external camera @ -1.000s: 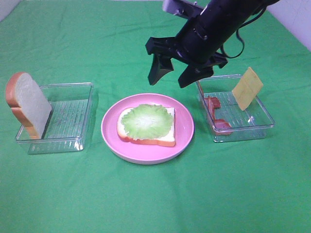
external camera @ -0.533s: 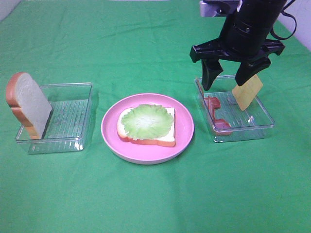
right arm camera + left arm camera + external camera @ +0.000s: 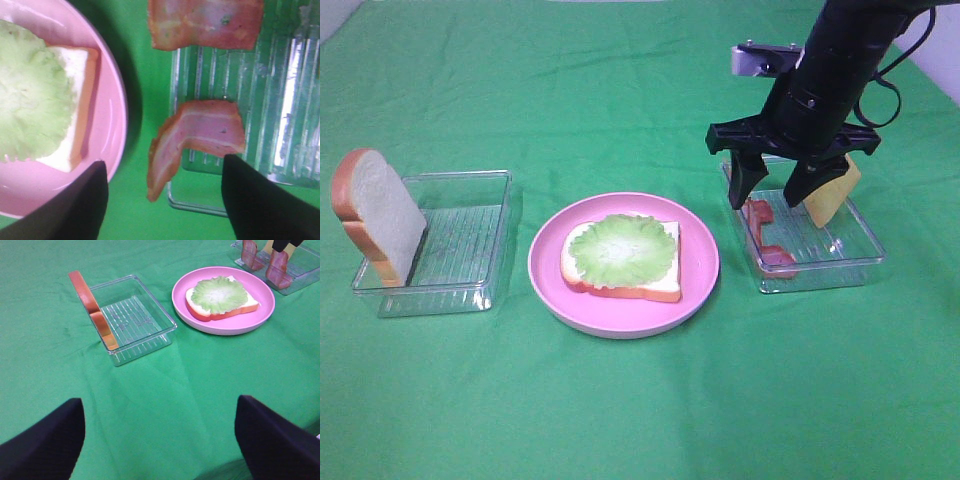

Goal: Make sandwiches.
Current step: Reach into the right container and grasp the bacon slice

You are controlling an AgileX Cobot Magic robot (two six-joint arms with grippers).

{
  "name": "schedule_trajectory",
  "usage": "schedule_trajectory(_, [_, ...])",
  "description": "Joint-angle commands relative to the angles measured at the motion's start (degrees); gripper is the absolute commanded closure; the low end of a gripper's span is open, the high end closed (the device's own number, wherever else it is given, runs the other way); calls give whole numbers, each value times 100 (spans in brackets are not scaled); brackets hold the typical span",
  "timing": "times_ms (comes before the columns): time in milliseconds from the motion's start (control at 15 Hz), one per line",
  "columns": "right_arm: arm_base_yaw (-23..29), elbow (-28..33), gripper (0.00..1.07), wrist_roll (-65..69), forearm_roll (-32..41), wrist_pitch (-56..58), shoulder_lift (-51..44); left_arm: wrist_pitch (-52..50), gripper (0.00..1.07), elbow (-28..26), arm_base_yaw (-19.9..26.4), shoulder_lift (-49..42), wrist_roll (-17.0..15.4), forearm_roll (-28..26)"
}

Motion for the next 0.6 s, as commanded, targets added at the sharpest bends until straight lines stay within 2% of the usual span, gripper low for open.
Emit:
schedule_trajectory(67, [-6, -23, 46, -86, 166, -155, 103, -69, 29, 11, -34, -115, 11, -23])
schedule_trajectory(400, [-6, -23, 47, 92, 34, -378, 413, -69, 29, 11, -34, -115, 11, -23])
schedule_trajectory(600, [-6, -23, 56, 97, -17, -493, 413, -69, 29, 11, -34, -115, 11, -23])
